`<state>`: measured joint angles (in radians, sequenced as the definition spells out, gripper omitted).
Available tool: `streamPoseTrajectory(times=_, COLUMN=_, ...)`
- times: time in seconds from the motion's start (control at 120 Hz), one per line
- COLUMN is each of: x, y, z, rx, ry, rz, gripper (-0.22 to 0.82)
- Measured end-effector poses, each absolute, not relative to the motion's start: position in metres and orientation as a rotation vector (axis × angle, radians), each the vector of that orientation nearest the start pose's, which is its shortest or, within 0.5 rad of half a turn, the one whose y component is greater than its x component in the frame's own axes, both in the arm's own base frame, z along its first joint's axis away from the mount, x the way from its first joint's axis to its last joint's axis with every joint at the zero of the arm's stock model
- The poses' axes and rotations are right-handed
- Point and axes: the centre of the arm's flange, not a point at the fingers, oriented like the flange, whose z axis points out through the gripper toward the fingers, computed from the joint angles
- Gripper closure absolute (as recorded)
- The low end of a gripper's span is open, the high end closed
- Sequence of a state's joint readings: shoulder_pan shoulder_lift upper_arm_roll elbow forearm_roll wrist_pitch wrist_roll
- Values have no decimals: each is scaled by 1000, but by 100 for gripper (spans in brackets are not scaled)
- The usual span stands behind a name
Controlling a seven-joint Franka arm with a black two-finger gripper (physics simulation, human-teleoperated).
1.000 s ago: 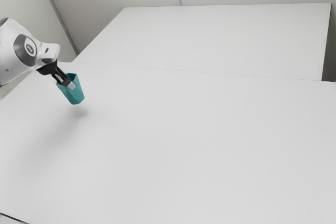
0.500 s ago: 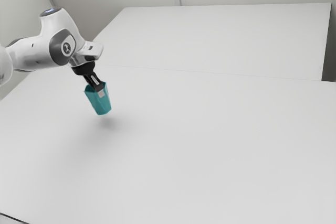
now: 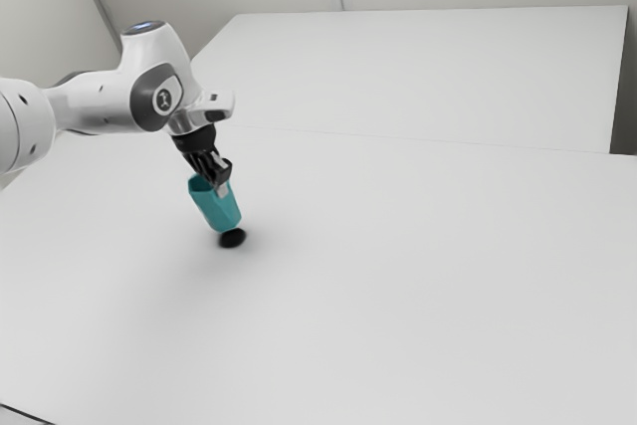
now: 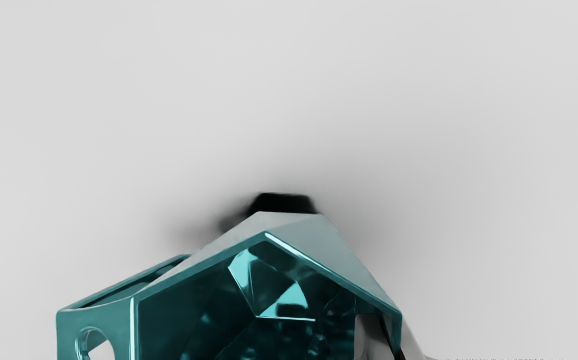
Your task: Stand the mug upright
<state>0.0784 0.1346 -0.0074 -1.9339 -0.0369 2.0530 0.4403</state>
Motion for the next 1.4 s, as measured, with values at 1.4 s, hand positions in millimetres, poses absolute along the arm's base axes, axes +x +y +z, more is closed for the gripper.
streamPoseTrajectory(times=1.4, x=595, y=-10, z=382, rx=-3186, ry=164, rz=233, gripper=61)
